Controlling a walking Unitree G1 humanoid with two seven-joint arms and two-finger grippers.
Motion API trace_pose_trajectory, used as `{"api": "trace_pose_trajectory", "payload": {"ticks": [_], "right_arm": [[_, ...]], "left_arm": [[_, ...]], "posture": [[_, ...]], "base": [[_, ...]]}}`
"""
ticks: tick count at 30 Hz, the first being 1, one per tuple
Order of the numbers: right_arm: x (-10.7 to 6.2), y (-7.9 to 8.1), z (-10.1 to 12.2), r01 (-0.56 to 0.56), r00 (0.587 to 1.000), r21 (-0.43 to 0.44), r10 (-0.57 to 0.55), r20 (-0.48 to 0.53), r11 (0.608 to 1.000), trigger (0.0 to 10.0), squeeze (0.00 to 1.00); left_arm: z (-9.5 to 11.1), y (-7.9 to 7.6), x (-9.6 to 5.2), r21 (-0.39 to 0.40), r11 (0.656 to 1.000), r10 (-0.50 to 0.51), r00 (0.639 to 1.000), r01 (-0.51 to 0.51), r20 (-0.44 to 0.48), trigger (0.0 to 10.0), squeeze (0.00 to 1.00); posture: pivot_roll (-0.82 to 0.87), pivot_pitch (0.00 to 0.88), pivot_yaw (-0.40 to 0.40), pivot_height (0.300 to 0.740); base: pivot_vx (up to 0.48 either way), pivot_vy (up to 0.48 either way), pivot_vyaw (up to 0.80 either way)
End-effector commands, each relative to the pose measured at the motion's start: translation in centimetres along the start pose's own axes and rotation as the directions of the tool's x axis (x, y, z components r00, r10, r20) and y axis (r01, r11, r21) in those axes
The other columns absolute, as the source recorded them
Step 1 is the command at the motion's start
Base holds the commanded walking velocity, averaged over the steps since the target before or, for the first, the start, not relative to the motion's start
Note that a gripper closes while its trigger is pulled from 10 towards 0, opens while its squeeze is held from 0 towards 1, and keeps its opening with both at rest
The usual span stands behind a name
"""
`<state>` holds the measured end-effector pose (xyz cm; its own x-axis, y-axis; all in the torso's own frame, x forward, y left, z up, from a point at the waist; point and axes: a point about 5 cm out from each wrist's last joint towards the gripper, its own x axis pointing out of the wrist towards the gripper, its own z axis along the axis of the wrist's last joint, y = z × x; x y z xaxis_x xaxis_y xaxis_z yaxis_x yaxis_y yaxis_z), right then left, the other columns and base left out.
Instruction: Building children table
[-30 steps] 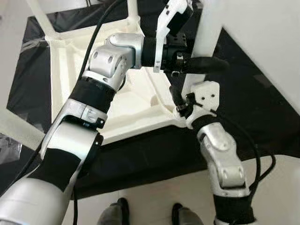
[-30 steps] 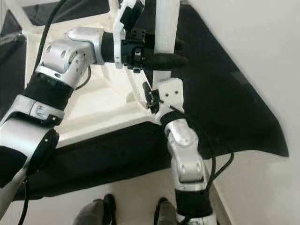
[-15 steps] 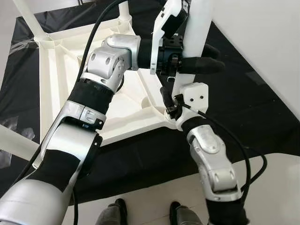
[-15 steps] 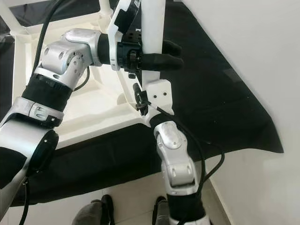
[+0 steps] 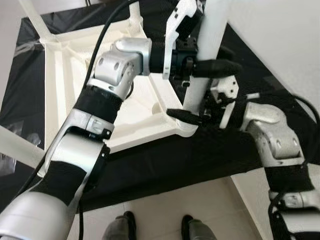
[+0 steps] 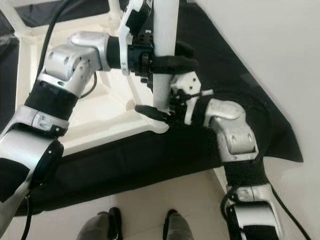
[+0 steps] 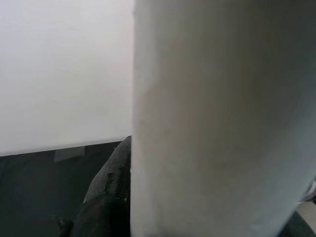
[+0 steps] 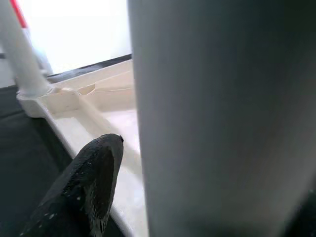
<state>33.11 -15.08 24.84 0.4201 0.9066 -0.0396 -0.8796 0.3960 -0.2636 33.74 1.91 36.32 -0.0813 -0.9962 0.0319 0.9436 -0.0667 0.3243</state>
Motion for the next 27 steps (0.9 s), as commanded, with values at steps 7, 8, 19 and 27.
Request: {"api": "trace_pose_trajectory", "payload": {"ticks": [7,8,19,27], "right_arm": [[1.4,-1.9,-0.6,-0.06,0.998,0.037,0.06,0.01,0.998,0.0,0.0],[1.4,-2.0,-0.7,-0.074,0.997,0.049,0.073,0.016,0.996,0.0,0.0],[0.2,-1.7,-2.7,-0.069,0.998,0.092,0.069,0.01,0.993,0.0,0.0],[-0.3,0.6,-4.7,0.106,0.993,0.095,-0.1,-0.066,0.99,0.0,0.0]], "left_arm": [[0.0,-0.5,0.1,0.0,0.999,-0.042,0.999,0.042,-0.007,0.0,0.0],[0.1,-0.5,0.0,0.003,0.999,-0.043,0.999,0.043,-0.01,0.0,0.0],[0.0,-0.6,0.1,0.021,0.999,-0.04,0.999,0.04,-0.01,0.0,0.0],[0.0,-0.3,-0.1,-0.009,1.0,0.005,1.0,-0.005,0.019,10.0,1.0]], "posture": [[0.02,0.248,0.022,0.74],[0.03,0.249,0.021,0.74],[0.01,0.261,0.023,0.74],[0.0,0.27,0.007,0.74]], "base": [[0.0,0.0,0.0],[0.0,0.0,0.0],[0.0,0.0,0.0],[0.0,0.0,0.0]]}}
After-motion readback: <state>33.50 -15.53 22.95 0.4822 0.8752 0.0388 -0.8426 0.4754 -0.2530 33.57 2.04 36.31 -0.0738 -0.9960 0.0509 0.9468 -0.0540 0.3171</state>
